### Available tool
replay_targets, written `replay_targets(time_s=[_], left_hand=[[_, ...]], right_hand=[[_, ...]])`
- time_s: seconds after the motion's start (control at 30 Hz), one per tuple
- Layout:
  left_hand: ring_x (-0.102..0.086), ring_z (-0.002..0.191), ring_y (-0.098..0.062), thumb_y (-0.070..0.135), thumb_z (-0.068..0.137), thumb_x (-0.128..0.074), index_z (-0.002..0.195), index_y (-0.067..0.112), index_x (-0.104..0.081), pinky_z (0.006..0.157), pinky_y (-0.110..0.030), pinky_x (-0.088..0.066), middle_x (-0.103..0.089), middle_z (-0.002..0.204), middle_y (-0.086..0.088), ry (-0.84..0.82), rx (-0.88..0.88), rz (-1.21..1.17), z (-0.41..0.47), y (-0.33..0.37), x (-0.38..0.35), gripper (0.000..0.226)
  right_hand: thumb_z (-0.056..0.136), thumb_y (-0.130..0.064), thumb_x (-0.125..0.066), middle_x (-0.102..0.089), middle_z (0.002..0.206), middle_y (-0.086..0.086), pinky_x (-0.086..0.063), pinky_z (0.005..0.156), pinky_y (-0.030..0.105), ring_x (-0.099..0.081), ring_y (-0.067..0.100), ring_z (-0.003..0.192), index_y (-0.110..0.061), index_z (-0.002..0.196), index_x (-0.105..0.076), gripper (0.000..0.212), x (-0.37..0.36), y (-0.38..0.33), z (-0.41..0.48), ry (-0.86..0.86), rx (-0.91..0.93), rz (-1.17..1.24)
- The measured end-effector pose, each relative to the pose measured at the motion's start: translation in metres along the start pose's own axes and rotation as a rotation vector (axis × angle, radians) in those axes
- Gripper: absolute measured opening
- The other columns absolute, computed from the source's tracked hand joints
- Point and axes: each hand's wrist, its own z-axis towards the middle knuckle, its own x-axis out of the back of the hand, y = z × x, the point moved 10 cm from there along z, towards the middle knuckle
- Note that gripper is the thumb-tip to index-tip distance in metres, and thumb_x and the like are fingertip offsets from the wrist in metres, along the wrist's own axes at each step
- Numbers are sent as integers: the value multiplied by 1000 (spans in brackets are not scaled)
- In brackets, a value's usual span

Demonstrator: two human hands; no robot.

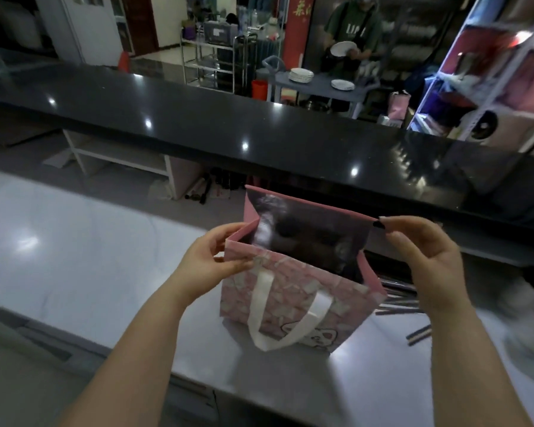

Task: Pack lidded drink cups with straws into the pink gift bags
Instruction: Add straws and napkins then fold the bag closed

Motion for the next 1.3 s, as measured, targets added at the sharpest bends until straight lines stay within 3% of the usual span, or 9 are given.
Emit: replay_targets(time_s=[0.07,0.2,0.43,0.6,0.73,0.83,0.97,1.1,1.3], left_hand=[[-66,105,-7,27,71,-83,120,41,-66,82,-28,-58,-70,113,14,59,-21,-20,-2,-4,0,54],[-68,105,-12,30,75,-77,111,35,-73,82,-26,-57,-73,111,7,107,-91,-124,-4,-2,-4,37],[-73,83,-17,28,74,-74,89,31,-78,68,-25,-58,-76,88,-1,183,-3,-174,-5,-14,-6,16],[-70,86,-13,28,72,-78,83,29,-77,71,-29,-56,-73,91,6,325,-92,-178,-21,-11,5,12],[-42,130,-5,33,69,-80,78,32,-77,101,-40,-41,-43,142,27,364,-152,105,-16,-5,20,10],[-29,143,-9,28,66,-82,76,21,-78,110,-48,-34,-33,149,33,171,-44,-11,8,-13,21,13],[-55,123,-12,27,55,-92,72,22,-77,89,-34,-54,-59,127,25,149,30,-133,23,-13,18,24],[-68,101,-24,9,65,-87,83,20,-78,81,-38,-58,-73,105,-1,287,-44,-159,18,-16,22,22],[-69,73,-13,17,58,-86,62,25,-56,65,-25,-57,-68,73,5,409,-35,-250,11,-20,26,31]], right_hand=[[81,-46,-73,-68,119,6,-54,93,34,-63,25,113,-20,115,-66,44,9,32,-19,-45,-105,125],[74,-28,-74,-63,129,0,-56,88,33,-61,22,117,-30,130,-58,59,-26,73,-54,-298,-318,140],[88,-19,-65,-75,93,0,-57,69,24,-70,17,90,-30,95,-74,16,-41,81,-60,174,-333,186],[78,-27,-69,-72,82,-5,-56,65,25,-68,10,78,-27,83,-72,5,-38,75,-56,181,-254,193],[69,-28,-77,-56,128,-21,-56,81,42,-55,10,118,-21,74,-72,10,-38,82,-34,57,-263,130],[62,-24,-79,-38,144,-34,-46,99,54,-35,16,141,-18,67,-69,13,-45,93,-9,-104,-342,214],[65,-14,-82,-52,133,-22,-50,92,52,-49,22,129,-21,66,-68,15,-54,101,5,-162,-394,281],[67,-21,-81,-65,119,7,-56,76,33,-65,25,103,-24,92,-77,25,-47,100,3,3,-292,279],[75,-8,-77,-71,83,-7,-58,73,27,-67,11,81,-22,80,-72,16,-41,105,-3,210,-237,210]])
